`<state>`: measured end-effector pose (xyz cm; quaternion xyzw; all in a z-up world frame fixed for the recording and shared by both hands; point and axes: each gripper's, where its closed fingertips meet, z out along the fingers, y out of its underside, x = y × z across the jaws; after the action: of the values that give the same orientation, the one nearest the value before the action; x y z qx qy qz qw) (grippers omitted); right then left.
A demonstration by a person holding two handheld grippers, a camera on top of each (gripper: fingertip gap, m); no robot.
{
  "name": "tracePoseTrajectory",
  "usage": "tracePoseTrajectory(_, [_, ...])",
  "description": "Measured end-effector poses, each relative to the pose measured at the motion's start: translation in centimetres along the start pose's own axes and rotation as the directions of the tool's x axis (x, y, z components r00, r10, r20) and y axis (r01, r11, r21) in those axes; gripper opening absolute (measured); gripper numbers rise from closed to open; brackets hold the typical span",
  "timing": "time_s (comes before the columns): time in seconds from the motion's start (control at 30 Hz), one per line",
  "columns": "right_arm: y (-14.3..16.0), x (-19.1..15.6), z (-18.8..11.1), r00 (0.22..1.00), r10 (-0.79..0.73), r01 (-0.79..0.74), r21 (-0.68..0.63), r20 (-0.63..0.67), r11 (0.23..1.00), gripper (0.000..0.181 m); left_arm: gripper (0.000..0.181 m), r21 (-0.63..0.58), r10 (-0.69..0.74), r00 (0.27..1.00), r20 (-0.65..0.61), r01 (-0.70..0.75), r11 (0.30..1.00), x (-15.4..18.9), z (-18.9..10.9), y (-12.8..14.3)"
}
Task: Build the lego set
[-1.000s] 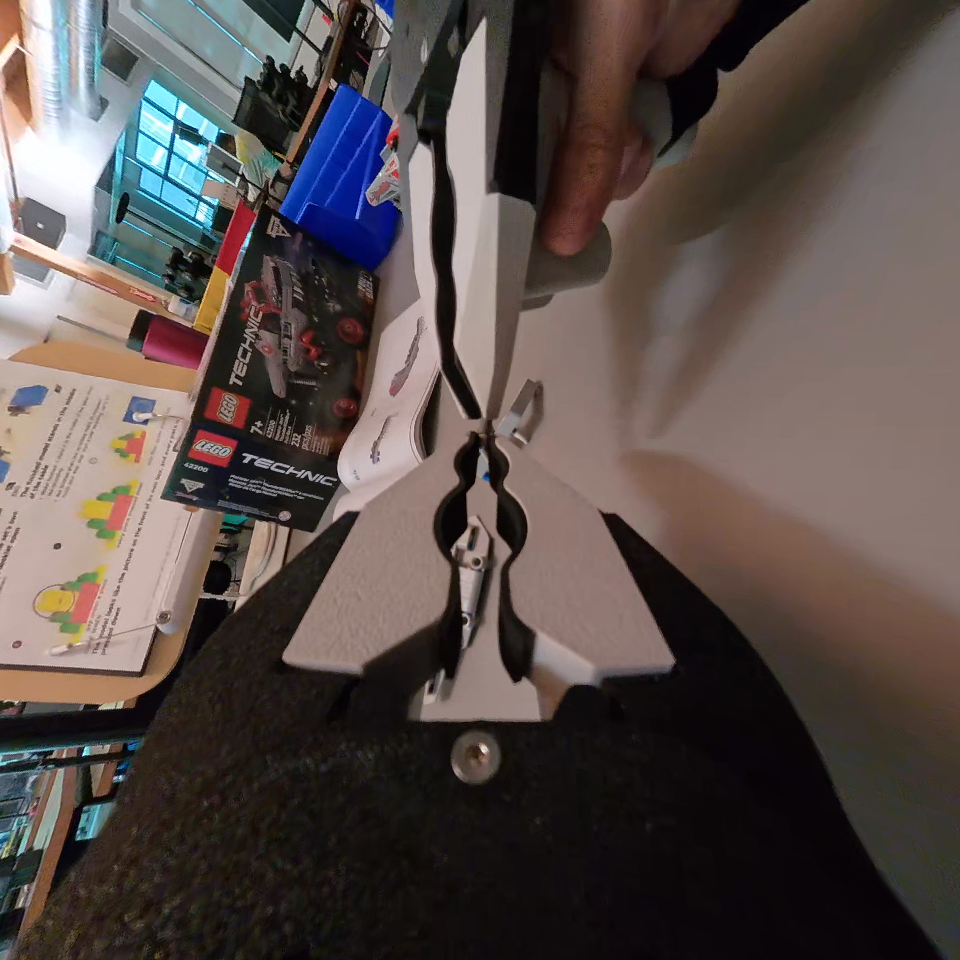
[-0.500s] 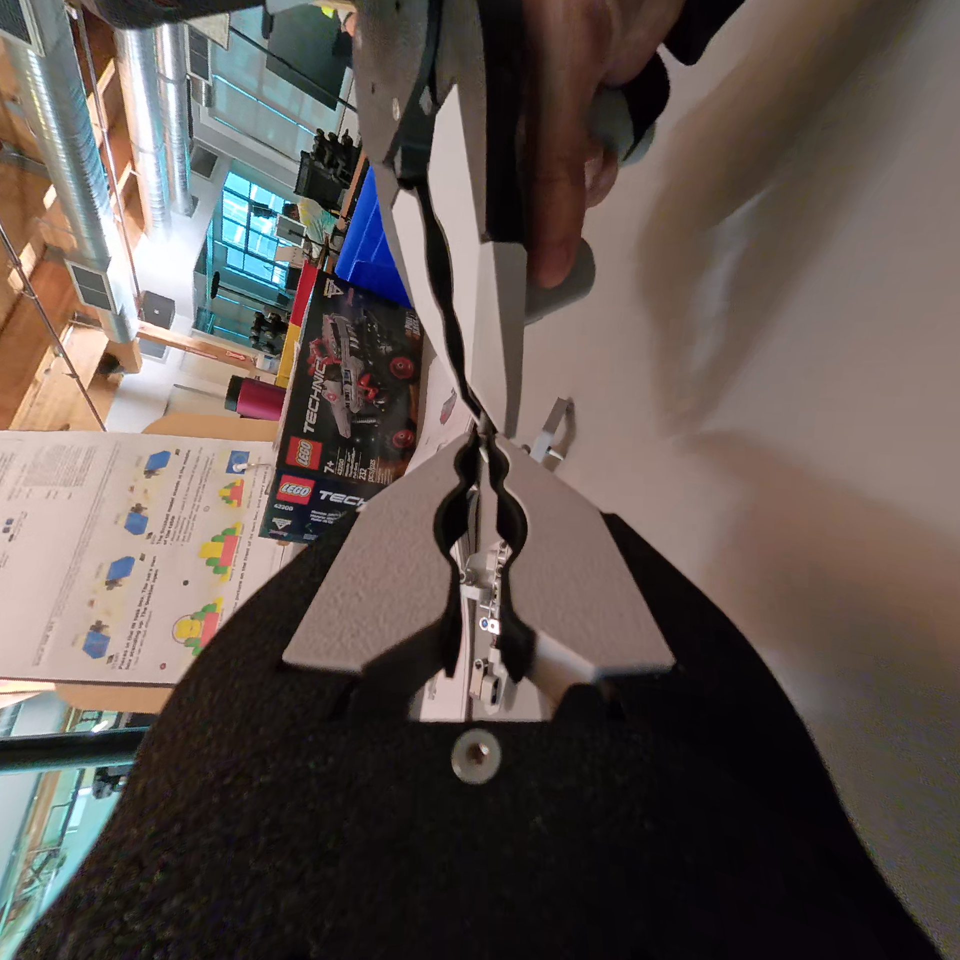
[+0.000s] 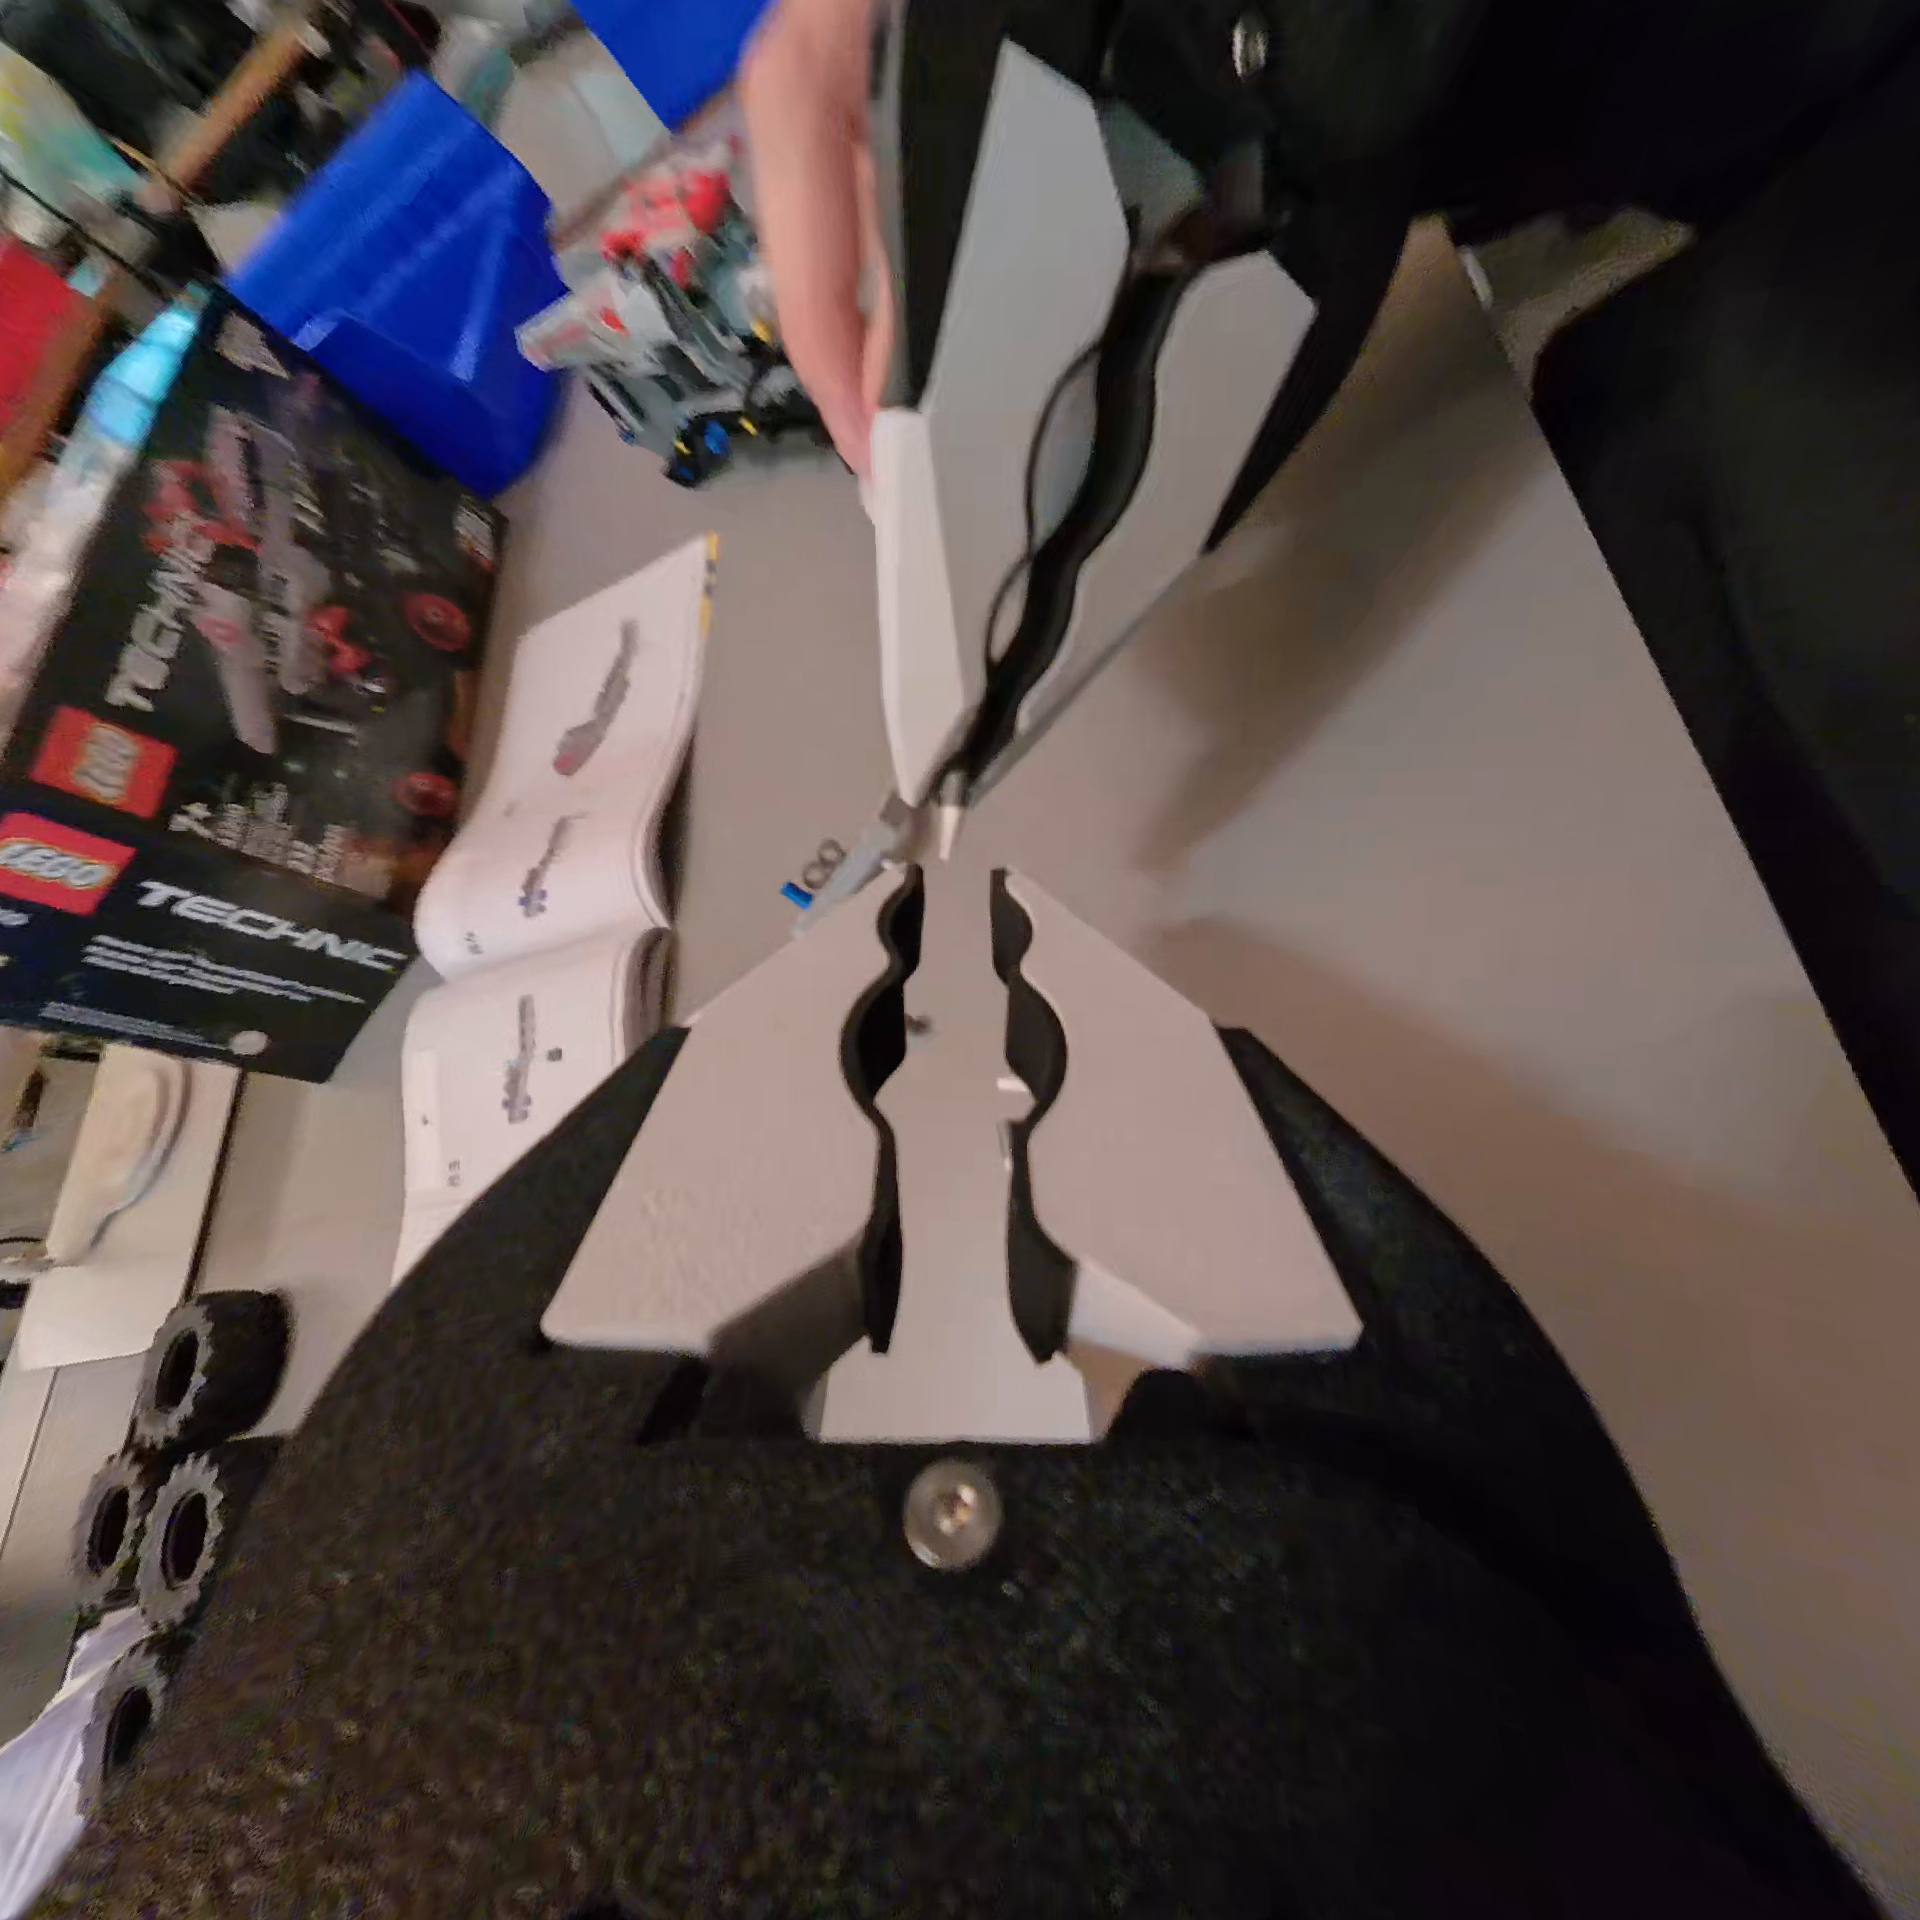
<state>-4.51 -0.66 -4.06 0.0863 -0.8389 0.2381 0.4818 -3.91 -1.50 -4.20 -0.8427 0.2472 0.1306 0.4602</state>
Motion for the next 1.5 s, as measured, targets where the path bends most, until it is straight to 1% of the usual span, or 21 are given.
tracePoseTrajectory(0.03, [-0.1, 0.1, 0.0, 1.0, -0.022, 0.022, -0.008, -0.007, 1.0, 0.001, 0.008, -0.028, 0.008, 1.0, -0.025, -0.009, 1.0, 0.3, 0.1, 0.2])
tracePoseTrajectory(0.13, [-0.8, 0.4, 0.0, 0.997, -0.079, 0.079, -0.009, -0.025, 0.997, 0.002, 0.005, -0.046, 0.067, 0.998, -0.003, -0.067, 0.997, 0.2, 0.5, 0.0])
tracePoseTrajectory(0.23, [-1.3, 0.5, 0.0, 0.992, -0.121, 0.12, -0.014, -0.037, 0.993, 0.002, 0.0, -0.078, 0.091, 0.996, 0.012, -0.089, 0.993, 0.0, 0.8, 0.1])
tracePoseTrajectory(0.33, [-1.0, 0.4, 0.2, 0.993, -0.112, 0.11, -0.038, -0.029, 0.993, 0.002, 0.0, -0.094, 0.138, 0.988, 0.064, -0.131, 0.987, -0.5, 0.9, 0.1])
tracePoseTrajectory(0.4, [-0.8, 0.5, 0.1, 1.0, 0.0, 0.0, -0.021, -0.019, 1.0, 0.002, 0.0, -0.09, 0.185, 0.974, 0.129, -0.175, 0.981, -1.1, 0.9, -0.2])
tracePoseTrajectory(0.47, [-0.8, 1.2, -0.4, 0.98, 0.199, -0.199, 0.051, -0.001, 0.979, 0.007, 0.0, -0.093, 0.253, 0.943, 0.215, -0.238, 0.967, -1.7, 0.6, -0.4])
tracePoseTrajectory(0.5, [-0.8, 1.5, -0.8, 0.95, 0.312, -0.313, 0.095, 0.024, 0.945, 0.011, 0.0, -0.089, 0.274, 0.925, 0.263, -0.259, 0.962, -2.1, 0.5, -0.7])
tracePoseTrajectory(0.53, [-0.9, 1.9, -1.1, 0.902, 0.427, -0.431, 0.142, 0.058, 0.891, 0.015, 0.0, -0.083, 0.293, 0.906, 0.306, -0.281, 0.956, -2.4, 0.2, -1.0])
tracePoseTrajectory(0.57, [-0.9, 2.6, -1.5, 0.832, 0.547, -0.554, 0.187, 0.092, 0.811, 0.016, 0.0, -0.08, 0.305, 0.893, 0.332, -0.295, 0.952, -2.5, 0.1, -1.2])
tracePoseTrajectory(0.6, [-1.0, 2.9, -1.7, 0.743, 0.651, -0.669, 0.212, 0.157, 0.712, 0.016, 0.0, -0.08, 0.312, 0.877, 0.366, -0.304, 0.949, -2.8, 0.0, -1.4])
tracePoseTrajectory(0.63, [-1.3, 3.1, -2.0, 0.655, 0.718, -0.756, 0.233, 0.237, 0.612, 0.02, 0.0, -0.078, 0.32, 0.863, 0.391, -0.315, 0.946, -3.0, -0.2, -1.6])
tracePoseTrajectory(0.7, [-2.0, 3.5, -2.6, 0.507, 0.781, -0.861, 0.264, 0.365, 0.435, 0.009, 0.0, -0.079, 0.325, 0.853, 0.408, -0.322, 0.943, -3.1, -0.2, -1.8])
tracePoseTrajectory(0.73, [-2.4, 3.6, -2.9, 0.453, 0.786, -0.889, 0.271, 0.42, 0.368, 0.001, 0.0, -0.084, 0.331, 0.846, 0.418, -0.327, 0.941, -3.2, -0.2, -1.8])
tracePoseTrajectory(0.77, [-2.5, 3.7, -2.9, 0.404, 0.794, -0.912, 0.268, 0.455, 0.311, 0.0, 0.0, -0.081, 0.332, 0.845, 0.42, -0.33, 0.941, -3.2, -0.2, -1.9])
tracePoseTrajectory(0.8, [-2.3, 3.8, -2.7, 0.363, 0.812, -0.928, 0.254, 0.458, 0.271, 0.0, 0.0, -0.072, 0.321, 0.853, 0.411, -0.321, 0.944, -3.0, 0.0, -1.9])
tracePoseTrajectory(0.83, [-2.1, 3.8, -2.5, 0.346, 0.821, -0.935, 0.246, 0.454, 0.258, 0.0, 0.0, -0.068, 0.316, 0.853, 0.415, -0.317, 0.946, -3.1, 0.0, -2.0])
tracePoseTrajectory(1.0, [-1.6, 3.5, -1.8, 0.324, 0.845, -0.943, 0.214, 0.425, 0.254, 0.0, 0.0, -0.106, 0.339, 0.841, 0.422, -0.326, 0.939, -3.2, 0.2, -1.5])
tracePoseTrajectory(1.17, [-0.5, 3.3, -1.5, 0.325, 0.872, -0.944, 0.181, 0.367, 0.275, 0.017, 0.0, -0.111, 0.344, 0.834, 0.432, -0.329, 0.938, -3.3, 0.3, -1.5])
tracePoseTrajectory(1.3, [-1.1, 3.1, -1.4, 0.321, 0.86, -0.946, 0.179, 0.397, 0.27, 0.003, 0.0, -0.128, 0.358, 0.827, 0.433, -0.337, 0.933, -3.3, 0.4, -1.4])
tracePoseTrajectory(1.43, [-1.0, 2.9, -1.4, 0.329, 0.859, -0.944, 0.162, 0.392, 0.287, 0.003, 0.0, -0.127, 0.355, 0.831, 0.427, -0.334, 0.934, -3.1, 0.6, -1.3])
tracePoseTrajectory(1.5, [-1.0, 2.6, -1.3, 0.353, 0.852, -0.935, 0.157, 0.386, 0.317, 0.003, 0.0, -0.111, 0.33, 0.854, 0.403, -0.313, 0.943, -2.8, 0.8, -1.1])
